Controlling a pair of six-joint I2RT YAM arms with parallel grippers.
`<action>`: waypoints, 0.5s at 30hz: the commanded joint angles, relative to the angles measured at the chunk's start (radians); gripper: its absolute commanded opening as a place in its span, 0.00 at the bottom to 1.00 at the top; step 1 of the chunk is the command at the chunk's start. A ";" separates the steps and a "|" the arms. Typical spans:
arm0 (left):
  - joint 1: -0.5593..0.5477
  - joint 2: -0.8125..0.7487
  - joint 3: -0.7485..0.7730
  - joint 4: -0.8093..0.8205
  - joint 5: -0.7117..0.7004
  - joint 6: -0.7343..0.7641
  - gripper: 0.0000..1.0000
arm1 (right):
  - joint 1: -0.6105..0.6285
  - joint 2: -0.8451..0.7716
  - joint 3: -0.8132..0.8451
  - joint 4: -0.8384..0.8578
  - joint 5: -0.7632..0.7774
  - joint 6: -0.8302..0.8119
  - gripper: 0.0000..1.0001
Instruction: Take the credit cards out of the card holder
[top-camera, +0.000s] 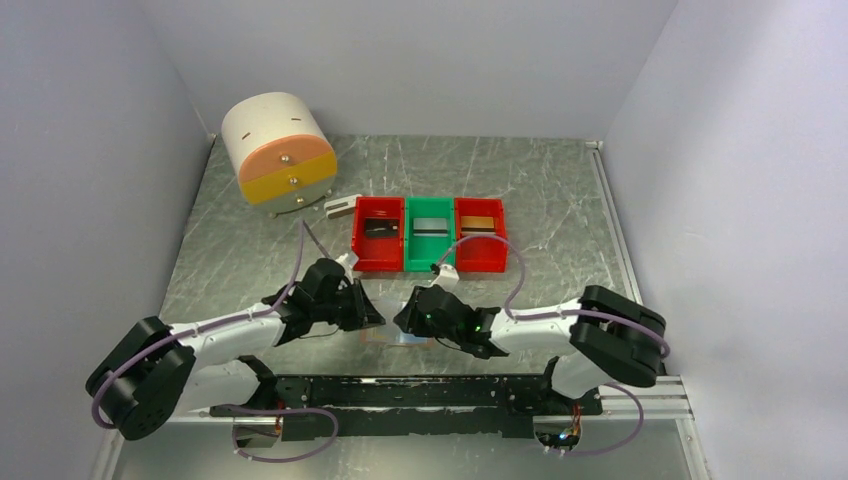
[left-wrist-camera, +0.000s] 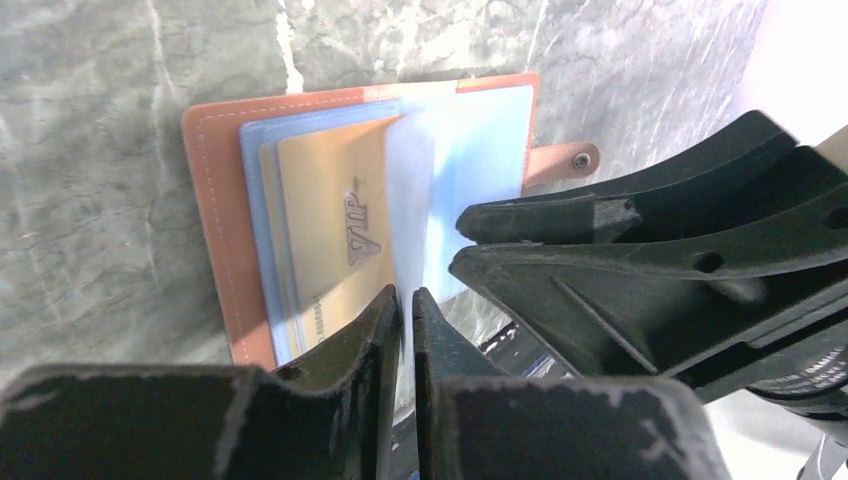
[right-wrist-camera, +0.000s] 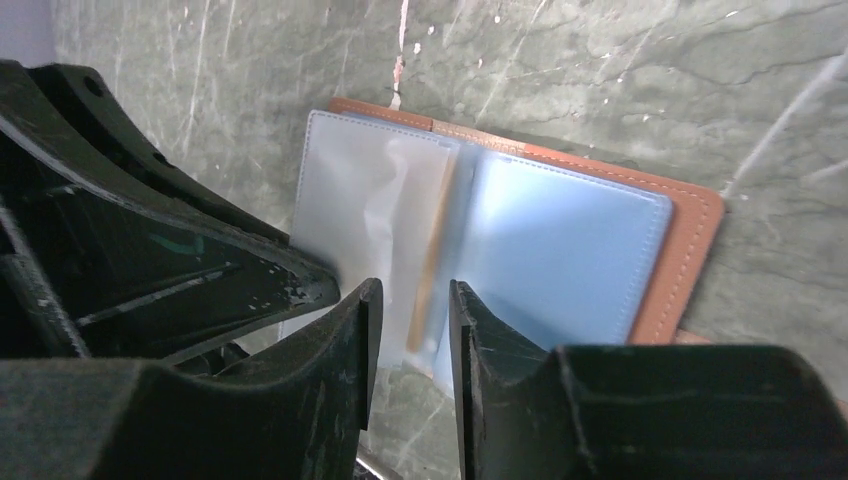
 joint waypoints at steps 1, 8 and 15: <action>-0.026 0.018 0.027 0.074 0.044 0.046 0.17 | -0.003 -0.090 -0.007 -0.110 0.083 -0.011 0.35; -0.085 0.077 0.084 0.106 0.060 0.073 0.23 | -0.003 -0.269 -0.070 -0.219 0.204 0.013 0.41; -0.175 0.192 0.162 0.101 0.008 0.089 0.31 | -0.003 -0.409 -0.126 -0.316 0.294 0.058 0.43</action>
